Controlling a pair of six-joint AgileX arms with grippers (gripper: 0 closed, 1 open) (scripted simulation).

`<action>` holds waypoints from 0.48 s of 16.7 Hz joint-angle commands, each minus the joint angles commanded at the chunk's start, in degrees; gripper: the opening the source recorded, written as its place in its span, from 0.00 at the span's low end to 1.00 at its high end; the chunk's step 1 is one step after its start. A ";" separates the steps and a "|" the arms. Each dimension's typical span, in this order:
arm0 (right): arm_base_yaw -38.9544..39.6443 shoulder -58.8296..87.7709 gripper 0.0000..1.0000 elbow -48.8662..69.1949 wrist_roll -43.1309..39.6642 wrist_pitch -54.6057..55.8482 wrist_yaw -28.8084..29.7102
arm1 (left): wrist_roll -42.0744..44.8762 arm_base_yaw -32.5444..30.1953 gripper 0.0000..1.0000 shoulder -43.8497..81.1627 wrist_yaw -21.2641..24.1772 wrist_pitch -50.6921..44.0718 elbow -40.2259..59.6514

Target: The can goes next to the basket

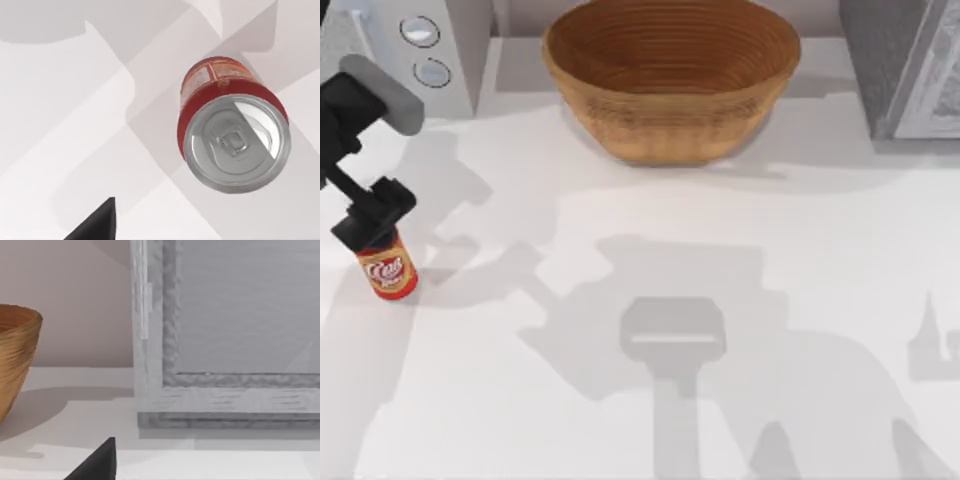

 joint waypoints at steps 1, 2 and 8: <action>0.00 0.00 1.00 0.00 0.00 0.00 0.00 | 1.01 -0.01 1.00 2.76 -0.08 -1.74 2.43; 0.00 0.00 1.00 0.00 0.00 0.00 0.00 | 1.86 -0.01 1.00 5.10 -0.15 -3.22 4.51; 0.00 0.00 1.00 0.00 0.00 0.00 0.00 | 3.56 -0.01 1.00 9.73 -0.29 -6.15 8.65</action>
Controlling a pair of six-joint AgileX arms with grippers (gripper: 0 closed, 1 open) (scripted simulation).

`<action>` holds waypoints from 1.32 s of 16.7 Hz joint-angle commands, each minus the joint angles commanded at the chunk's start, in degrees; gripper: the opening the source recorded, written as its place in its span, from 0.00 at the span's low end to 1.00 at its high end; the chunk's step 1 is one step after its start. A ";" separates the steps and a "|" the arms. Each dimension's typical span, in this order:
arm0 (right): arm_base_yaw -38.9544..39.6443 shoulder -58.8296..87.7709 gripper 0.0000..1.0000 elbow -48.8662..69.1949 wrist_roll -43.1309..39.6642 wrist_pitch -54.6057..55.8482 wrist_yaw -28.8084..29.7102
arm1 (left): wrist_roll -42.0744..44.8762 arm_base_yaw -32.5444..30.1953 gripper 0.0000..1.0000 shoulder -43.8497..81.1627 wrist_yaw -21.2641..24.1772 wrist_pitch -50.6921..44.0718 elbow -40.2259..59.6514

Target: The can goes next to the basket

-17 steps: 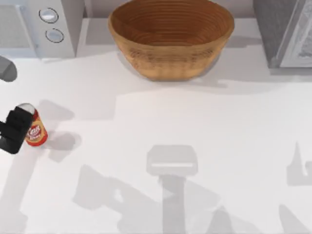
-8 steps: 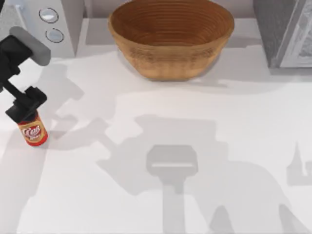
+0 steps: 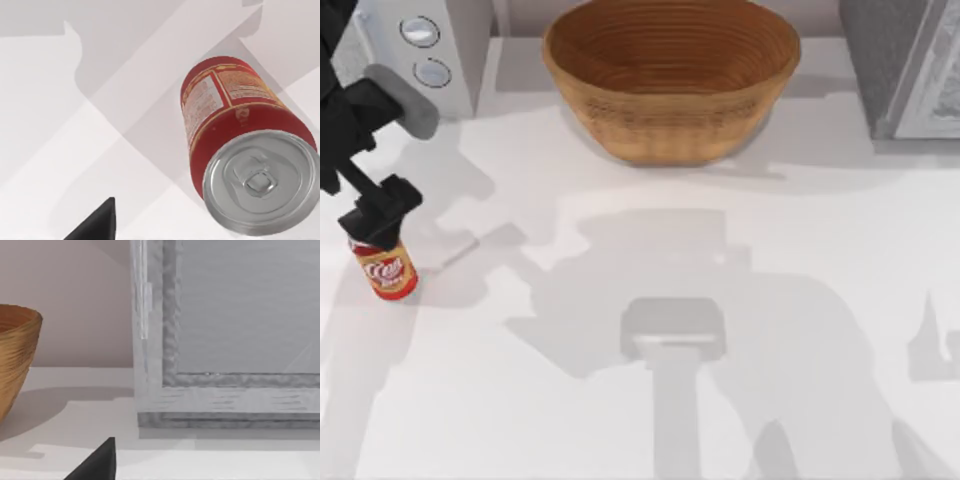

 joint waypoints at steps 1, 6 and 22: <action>0.00 0.00 1.00 0.00 0.00 0.00 0.00 | 0.00 0.00 1.00 0.00 0.00 0.00 0.00; 0.00 0.00 1.00 0.00 0.00 0.00 0.00 | 0.10 0.07 1.00 0.86 0.00 4.11 -3.35; 0.00 0.00 1.00 0.00 0.00 0.00 0.00 | 0.15 0.10 0.47 2.97 0.02 12.76 -9.79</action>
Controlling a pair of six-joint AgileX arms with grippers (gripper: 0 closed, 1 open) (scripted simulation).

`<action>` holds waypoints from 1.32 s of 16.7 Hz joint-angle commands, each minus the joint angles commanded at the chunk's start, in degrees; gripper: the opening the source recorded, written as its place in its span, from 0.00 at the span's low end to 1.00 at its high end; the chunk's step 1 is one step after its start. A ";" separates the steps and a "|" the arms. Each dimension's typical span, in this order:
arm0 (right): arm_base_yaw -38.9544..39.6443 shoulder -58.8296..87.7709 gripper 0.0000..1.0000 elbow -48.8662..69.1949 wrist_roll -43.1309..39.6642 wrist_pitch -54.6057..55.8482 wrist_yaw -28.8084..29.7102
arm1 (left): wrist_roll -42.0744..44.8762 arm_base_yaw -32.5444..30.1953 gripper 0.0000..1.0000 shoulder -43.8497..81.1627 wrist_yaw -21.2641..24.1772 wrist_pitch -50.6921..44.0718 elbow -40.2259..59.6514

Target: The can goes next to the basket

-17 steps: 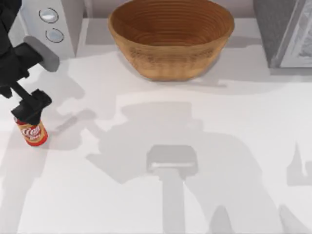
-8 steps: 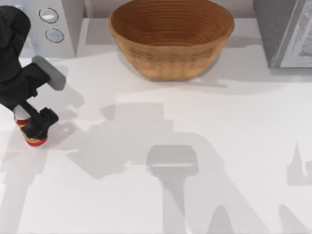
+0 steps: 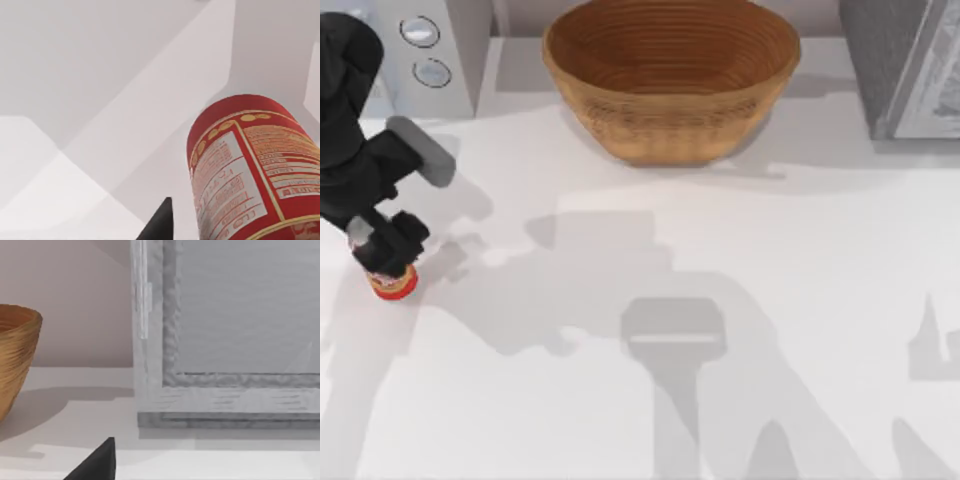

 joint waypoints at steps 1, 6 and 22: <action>0.00 0.00 1.00 0.00 0.00 0.00 0.00 | 0.00 0.00 0.40 0.00 0.00 0.00 0.00; 0.00 0.00 1.00 0.00 0.00 0.00 0.00 | 0.00 0.00 0.02 0.00 0.00 0.00 0.00; 0.00 0.00 1.00 0.00 0.00 0.00 0.00 | -12.39 -5.21 0.00 2.84 -0.05 -2.44 4.62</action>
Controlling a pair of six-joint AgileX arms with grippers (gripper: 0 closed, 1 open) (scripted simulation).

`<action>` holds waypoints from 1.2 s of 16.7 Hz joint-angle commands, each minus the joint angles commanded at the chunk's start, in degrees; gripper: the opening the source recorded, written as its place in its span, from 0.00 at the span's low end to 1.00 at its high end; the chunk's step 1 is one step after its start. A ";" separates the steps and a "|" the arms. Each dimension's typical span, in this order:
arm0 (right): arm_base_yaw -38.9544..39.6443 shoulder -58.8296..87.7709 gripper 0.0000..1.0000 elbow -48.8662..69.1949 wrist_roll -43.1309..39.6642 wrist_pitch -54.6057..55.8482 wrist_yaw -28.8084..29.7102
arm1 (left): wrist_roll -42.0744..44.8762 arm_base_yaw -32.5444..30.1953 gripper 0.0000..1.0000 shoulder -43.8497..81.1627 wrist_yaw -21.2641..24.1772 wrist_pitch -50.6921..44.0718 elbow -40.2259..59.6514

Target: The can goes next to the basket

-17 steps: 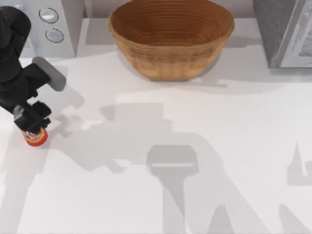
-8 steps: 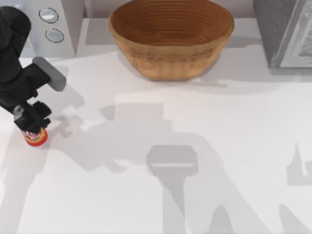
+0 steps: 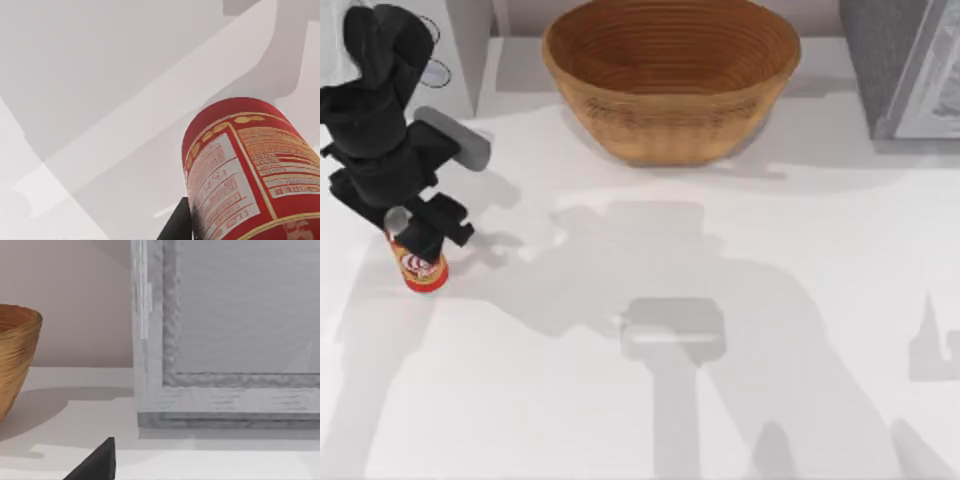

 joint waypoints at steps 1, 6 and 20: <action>0.00 0.00 1.00 0.00 0.00 0.00 0.00 | -4.13 -1.43 0.00 0.74 -0.01 -0.66 1.18; 0.00 0.00 1.00 0.00 0.00 0.00 0.00 | -29.77 -9.59 0.00 4.46 -0.01 -4.25 7.23; 0.00 0.00 1.00 0.00 0.00 0.00 0.00 | -57.25 -19.46 0.00 6.44 -0.18 -6.85 13.82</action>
